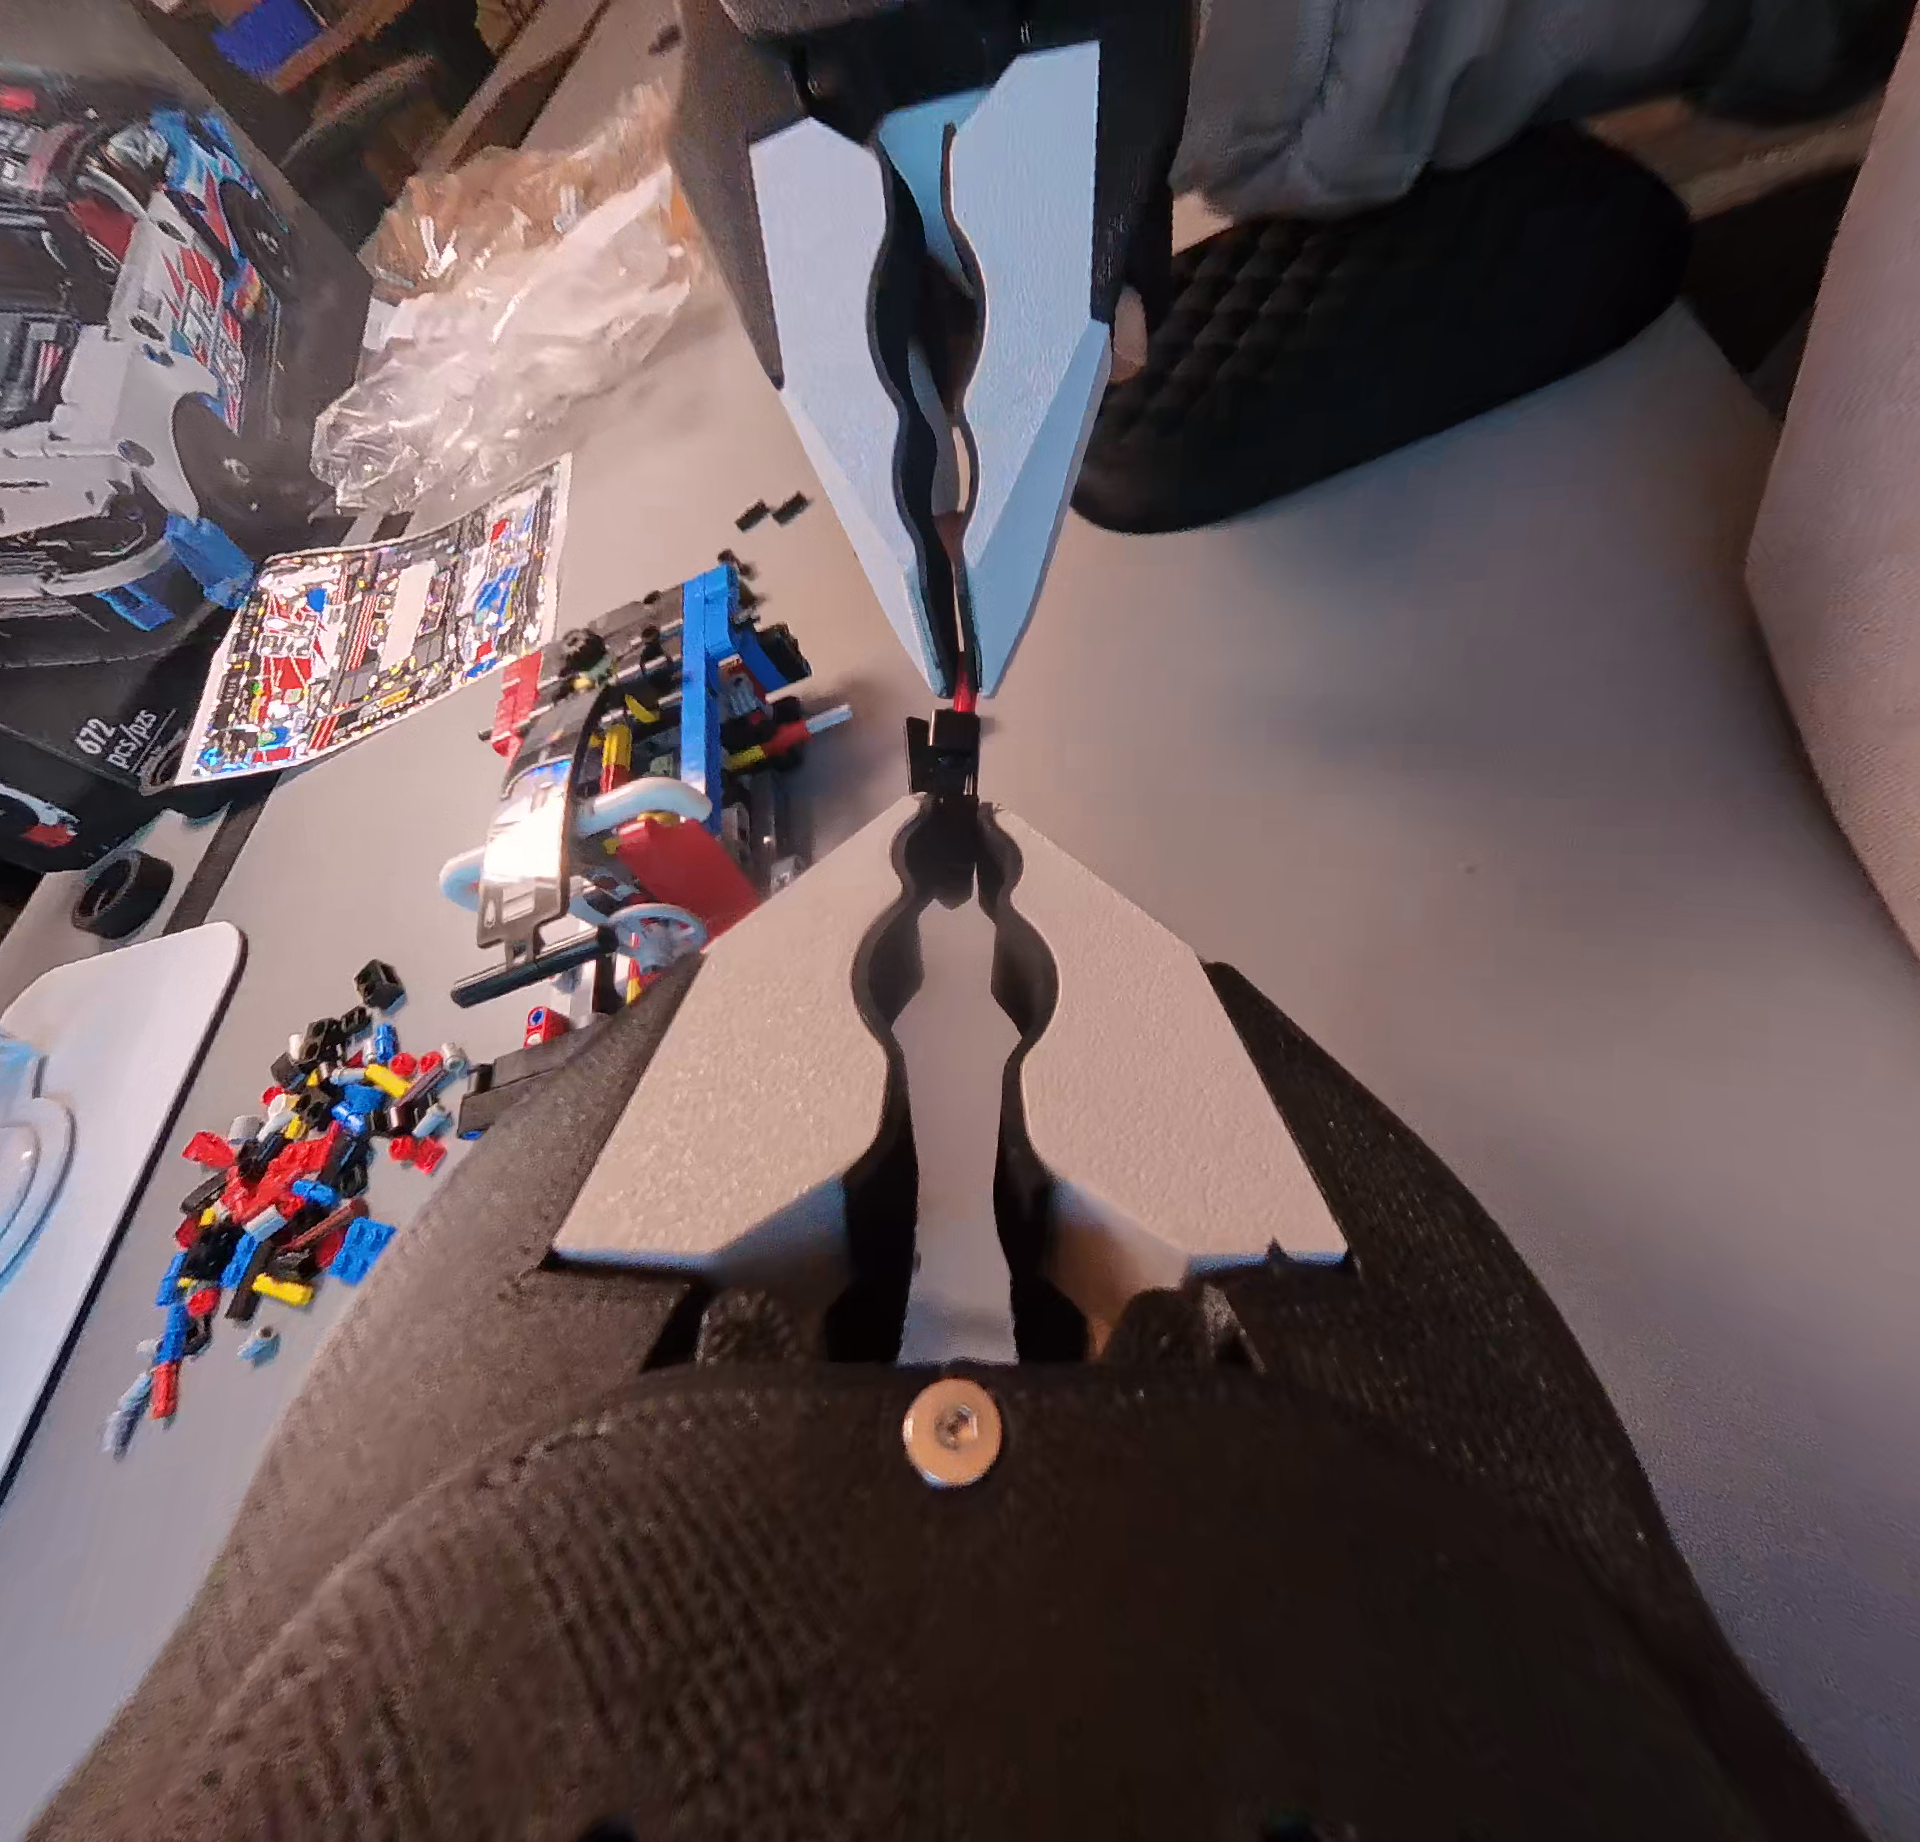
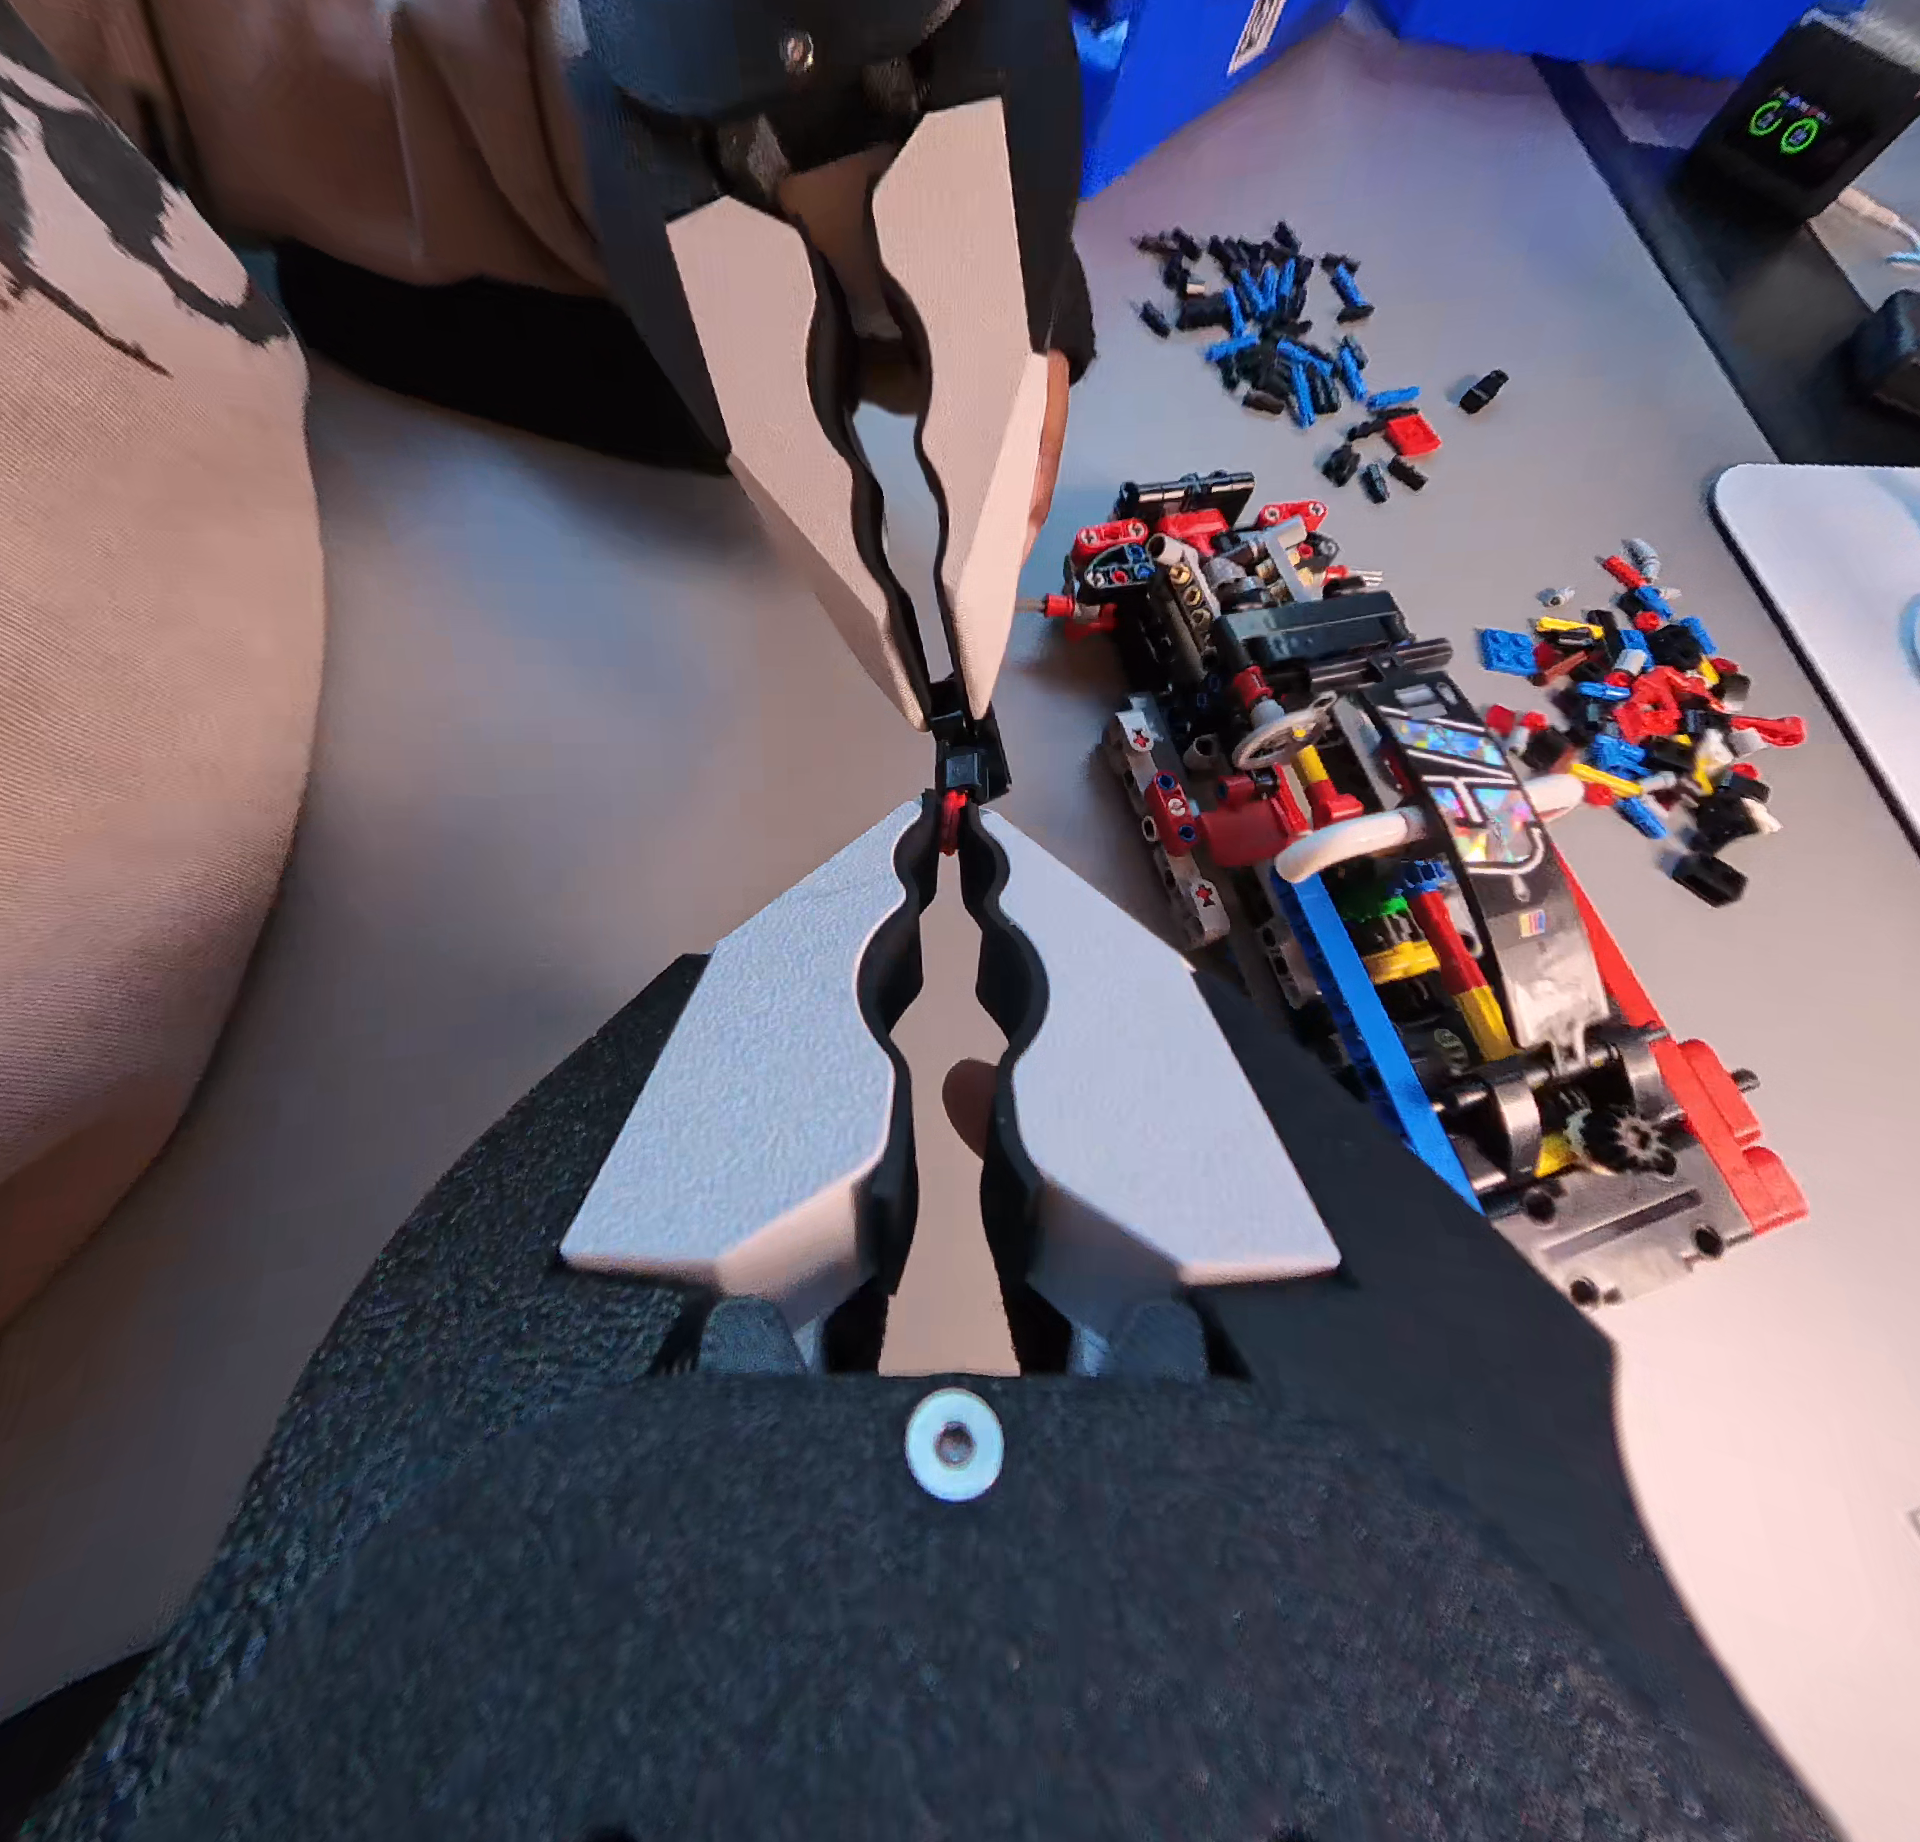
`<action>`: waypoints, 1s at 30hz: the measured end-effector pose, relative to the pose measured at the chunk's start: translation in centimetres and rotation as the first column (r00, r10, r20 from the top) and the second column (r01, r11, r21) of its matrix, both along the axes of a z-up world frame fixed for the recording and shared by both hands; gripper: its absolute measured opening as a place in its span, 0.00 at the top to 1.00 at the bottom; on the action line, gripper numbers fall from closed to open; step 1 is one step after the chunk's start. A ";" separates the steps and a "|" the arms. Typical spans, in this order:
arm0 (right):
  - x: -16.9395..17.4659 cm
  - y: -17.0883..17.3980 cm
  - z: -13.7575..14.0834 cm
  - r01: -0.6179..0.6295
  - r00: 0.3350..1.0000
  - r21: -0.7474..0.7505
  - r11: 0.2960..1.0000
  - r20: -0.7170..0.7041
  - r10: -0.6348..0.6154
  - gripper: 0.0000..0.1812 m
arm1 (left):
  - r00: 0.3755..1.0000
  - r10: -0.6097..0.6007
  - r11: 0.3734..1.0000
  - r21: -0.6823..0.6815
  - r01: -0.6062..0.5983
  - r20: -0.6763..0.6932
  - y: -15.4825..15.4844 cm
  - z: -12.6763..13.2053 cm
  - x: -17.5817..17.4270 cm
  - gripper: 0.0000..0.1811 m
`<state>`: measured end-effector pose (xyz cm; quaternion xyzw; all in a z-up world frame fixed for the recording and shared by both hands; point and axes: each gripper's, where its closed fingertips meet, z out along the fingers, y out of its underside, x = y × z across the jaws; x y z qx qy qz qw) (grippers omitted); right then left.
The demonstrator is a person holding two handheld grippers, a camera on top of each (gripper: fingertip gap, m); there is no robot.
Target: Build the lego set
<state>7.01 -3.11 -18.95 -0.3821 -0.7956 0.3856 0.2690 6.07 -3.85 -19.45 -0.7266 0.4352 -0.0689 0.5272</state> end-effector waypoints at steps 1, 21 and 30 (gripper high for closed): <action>0.1 0.0 0.5 -0.004 1.000 -0.034 0.999 -0.023 0.003 0.99 | 0.999 -0.008 1.000 0.008 0.008 0.039 -0.1 0.6 0.1 0.98; -0.1 0.7 -1.5 0.060 0.998 -0.024 0.998 0.000 -0.060 0.99 | 0.992 0.087 0.984 -0.163 -0.072 0.089 0.0 -0.5 -3.3 0.92; 1.6 4.1 -3.6 0.188 0.976 0.075 0.979 0.098 -0.195 0.99 | 0.976 0.179 0.932 -0.297 -0.209 -0.125 2.9 -5.3 -1.6 0.83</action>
